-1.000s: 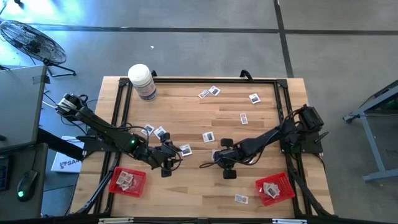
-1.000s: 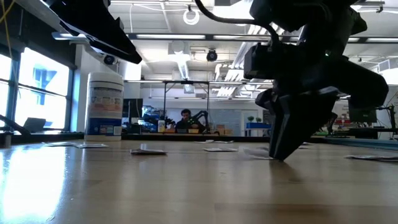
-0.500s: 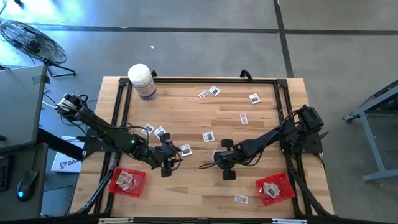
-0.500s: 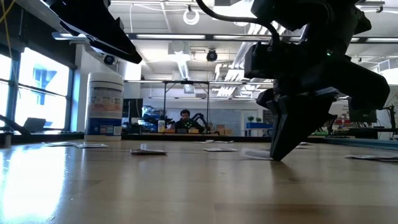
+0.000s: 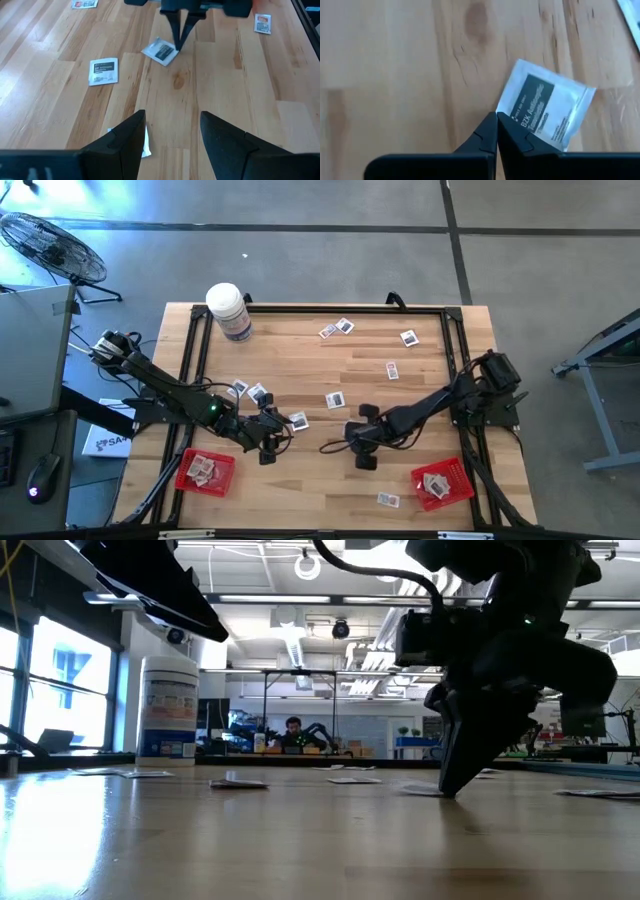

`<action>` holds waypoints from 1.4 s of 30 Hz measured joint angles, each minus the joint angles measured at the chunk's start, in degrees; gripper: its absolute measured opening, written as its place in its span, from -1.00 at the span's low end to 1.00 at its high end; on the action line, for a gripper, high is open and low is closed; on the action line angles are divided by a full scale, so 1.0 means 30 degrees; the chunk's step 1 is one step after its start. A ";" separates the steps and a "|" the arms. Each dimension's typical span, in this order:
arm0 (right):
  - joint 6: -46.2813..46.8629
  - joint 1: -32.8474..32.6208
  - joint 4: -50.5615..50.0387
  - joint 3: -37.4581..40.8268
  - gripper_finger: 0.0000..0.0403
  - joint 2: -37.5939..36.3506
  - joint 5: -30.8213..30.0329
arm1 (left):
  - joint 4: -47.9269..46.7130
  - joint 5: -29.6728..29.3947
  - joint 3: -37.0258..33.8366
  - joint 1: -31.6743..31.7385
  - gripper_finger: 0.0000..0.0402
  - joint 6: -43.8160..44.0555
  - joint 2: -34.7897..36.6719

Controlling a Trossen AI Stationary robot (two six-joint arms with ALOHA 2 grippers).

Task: Pick & Place First Aid Supplies
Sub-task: Put the towelette pack into the right red bin

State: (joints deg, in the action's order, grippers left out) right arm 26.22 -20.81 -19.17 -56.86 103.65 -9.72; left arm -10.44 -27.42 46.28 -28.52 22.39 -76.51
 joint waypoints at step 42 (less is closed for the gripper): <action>0.4764 -0.1838 -0.1764 -0.0809 -1.00 -0.2802 0.0881 | 0.0002 0.0000 0.0000 -0.0002 -0.07 0.0000 0.0000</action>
State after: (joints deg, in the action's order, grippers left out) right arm 40.51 -26.32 -24.46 -59.29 95.24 -7.07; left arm -10.44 -27.42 46.28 -28.52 22.39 -76.51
